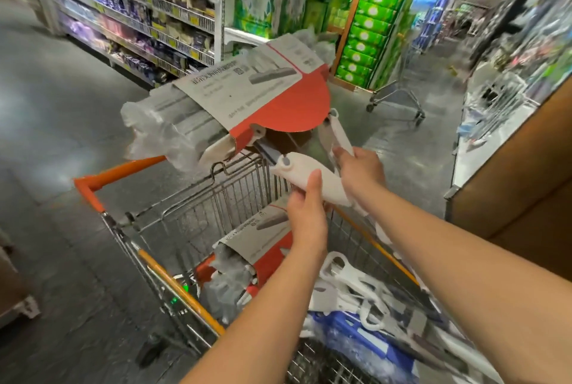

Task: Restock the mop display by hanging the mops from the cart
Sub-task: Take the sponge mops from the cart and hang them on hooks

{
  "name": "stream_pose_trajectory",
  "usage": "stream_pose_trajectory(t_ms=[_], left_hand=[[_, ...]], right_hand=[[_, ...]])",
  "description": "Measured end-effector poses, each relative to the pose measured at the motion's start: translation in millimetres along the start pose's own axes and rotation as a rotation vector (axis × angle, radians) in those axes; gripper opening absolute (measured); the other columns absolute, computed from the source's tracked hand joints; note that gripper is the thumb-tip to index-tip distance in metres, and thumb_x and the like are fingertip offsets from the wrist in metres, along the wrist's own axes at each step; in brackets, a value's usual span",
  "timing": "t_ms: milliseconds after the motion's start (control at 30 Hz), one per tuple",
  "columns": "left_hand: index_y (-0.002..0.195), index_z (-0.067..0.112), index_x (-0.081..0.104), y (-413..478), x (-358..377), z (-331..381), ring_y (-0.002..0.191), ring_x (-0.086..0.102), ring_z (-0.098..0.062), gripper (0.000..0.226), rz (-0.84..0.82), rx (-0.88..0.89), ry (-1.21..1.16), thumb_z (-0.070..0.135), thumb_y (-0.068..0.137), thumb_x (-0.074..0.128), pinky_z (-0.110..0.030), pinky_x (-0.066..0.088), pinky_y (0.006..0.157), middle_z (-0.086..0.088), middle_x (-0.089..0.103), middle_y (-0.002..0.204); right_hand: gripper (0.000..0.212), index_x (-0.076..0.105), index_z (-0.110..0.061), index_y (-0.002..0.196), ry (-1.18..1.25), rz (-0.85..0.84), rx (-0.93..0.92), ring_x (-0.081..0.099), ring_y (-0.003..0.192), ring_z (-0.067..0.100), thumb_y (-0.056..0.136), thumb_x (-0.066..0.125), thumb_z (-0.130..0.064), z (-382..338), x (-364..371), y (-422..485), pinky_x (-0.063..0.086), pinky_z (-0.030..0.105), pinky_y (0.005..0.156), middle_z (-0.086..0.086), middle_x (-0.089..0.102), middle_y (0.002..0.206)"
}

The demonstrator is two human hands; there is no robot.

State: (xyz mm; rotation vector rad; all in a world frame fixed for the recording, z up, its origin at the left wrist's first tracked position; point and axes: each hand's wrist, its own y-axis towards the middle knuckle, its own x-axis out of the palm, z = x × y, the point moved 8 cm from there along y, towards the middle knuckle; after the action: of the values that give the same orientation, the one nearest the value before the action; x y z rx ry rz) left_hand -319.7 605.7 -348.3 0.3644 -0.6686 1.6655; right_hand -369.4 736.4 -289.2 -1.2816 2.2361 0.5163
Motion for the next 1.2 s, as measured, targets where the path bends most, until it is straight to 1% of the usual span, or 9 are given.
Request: stream_pose_trajectory(t_ms=[100, 233, 400, 467, 567, 700, 867, 1000, 1200], left_hand=[[0.097, 0.023, 0.057, -2, 1, 8, 0.091, 0.066, -0.021, 0.014, -0.025, -0.075, -0.071, 0.034, 0.099, 0.048, -0.042, 0.056, 0.079, -0.006, 0.068, 0.099], [0.111, 0.022, 0.056, 9, -10, 38, 0.099, 0.066, -0.026, 0.019, 0.002, -0.09, -0.204, 0.035, 0.1, 0.046, -0.031, 0.059, 0.055, -0.003, 0.067, 0.099], [0.114, 0.02, 0.055, 31, -30, 79, 0.095, 0.065, -0.018, 0.022, 0.03, -0.08, -0.279, 0.034, 0.1, 0.047, -0.029, 0.059, 0.062, 0.0, 0.066, 0.1], [0.111, 0.018, 0.056, 40, -39, 88, 0.096, 0.066, -0.023, 0.021, 0.026, -0.107, -0.317, 0.034, 0.099, 0.047, -0.029, 0.059, 0.061, -0.005, 0.067, 0.104], [0.107, 0.017, 0.056, 55, -55, 100, 0.092, 0.066, -0.025, 0.021, 0.041, -0.129, -0.34, 0.035, 0.099, 0.048, -0.027, 0.057, 0.057, -0.008, 0.067, 0.102], [0.11, 0.018, 0.054, 83, -76, 129, 0.093, 0.065, -0.024, 0.023, 0.063, -0.136, -0.395, 0.038, 0.098, 0.049, -0.033, 0.057, 0.065, -0.005, 0.066, 0.102], [0.125, 0.019, 0.051, 112, -92, 154, 0.095, 0.067, -0.025, 0.038, 0.06, -0.114, -0.327, 0.044, 0.098, 0.047, -0.029, 0.057, 0.062, -0.005, 0.066, 0.104], [0.14, 0.018, 0.038, 132, -85, 178, 0.108, 0.064, -0.03, 0.049, 0.003, -0.119, -0.348, 0.045, 0.099, 0.043, -0.027, 0.058, 0.063, -0.011, 0.059, 0.125], [0.117, 0.017, 0.048, 135, -61, 206, 0.105, 0.063, -0.022, 0.016, -0.194, -0.02, -0.324, 0.019, 0.101, 0.047, -0.033, 0.054, 0.085, -0.007, 0.064, 0.113]], right_hand=[[0.041, 0.068, -0.016, 0.096, -0.008, 0.004, -0.047, 0.062, 0.083, 0.028, 0.088, 0.053, -0.053, -26, 11, -7, 0.042, 0.032, 0.062, 0.005, 0.068, 0.089], [0.033, 0.064, -0.017, 0.088, -0.034, -0.057, -0.095, 0.061, 0.079, 0.027, 0.089, 0.054, -0.048, -65, 27, -10, 0.041, 0.031, 0.062, 0.005, 0.064, 0.082], [0.029, 0.063, -0.03, 0.107, -0.127, -0.23, -0.18, 0.055, 0.081, 0.012, 0.097, 0.042, -0.047, -106, 49, -11, 0.039, 0.025, 0.063, -0.005, 0.059, 0.096], [0.034, 0.06, -0.028, 0.1, -0.25, -0.298, -0.215, 0.054, 0.078, 0.009, 0.098, 0.036, -0.052, -115, 61, -11, 0.037, 0.022, 0.062, -0.003, 0.06, 0.1], [0.052, 0.06, -0.024, 0.089, -0.485, -0.405, -0.193, 0.054, 0.091, 0.021, 0.095, 0.028, -0.064, -120, 77, -10, 0.038, 0.028, 0.073, -0.003, 0.058, 0.091], [0.064, 0.06, -0.012, 0.077, -0.549, -0.535, -0.023, 0.056, 0.077, 0.023, 0.088, 0.037, -0.071, -109, 87, -8, 0.041, 0.033, 0.077, 0.005, 0.058, 0.078], [0.06, 0.036, -0.018, 0.055, -0.469, -0.381, -0.121, 0.037, 0.052, 0.018, 0.081, 0.052, -0.069, -144, 106, -2, 0.028, 0.03, 0.057, 0.002, 0.038, 0.054], [0.06, 0.033, -0.018, 0.051, -0.424, -0.24, -0.151, 0.037, 0.048, 0.018, 0.081, 0.059, -0.064, -178, 103, 3, 0.03, 0.032, 0.057, 0.0, 0.036, 0.049], [0.061, 0.037, -0.017, 0.05, -0.367, -0.05, -0.169, 0.041, 0.046, 0.017, 0.08, 0.061, -0.064, -221, 88, 2, 0.029, 0.03, 0.05, 0.002, 0.04, 0.048]])
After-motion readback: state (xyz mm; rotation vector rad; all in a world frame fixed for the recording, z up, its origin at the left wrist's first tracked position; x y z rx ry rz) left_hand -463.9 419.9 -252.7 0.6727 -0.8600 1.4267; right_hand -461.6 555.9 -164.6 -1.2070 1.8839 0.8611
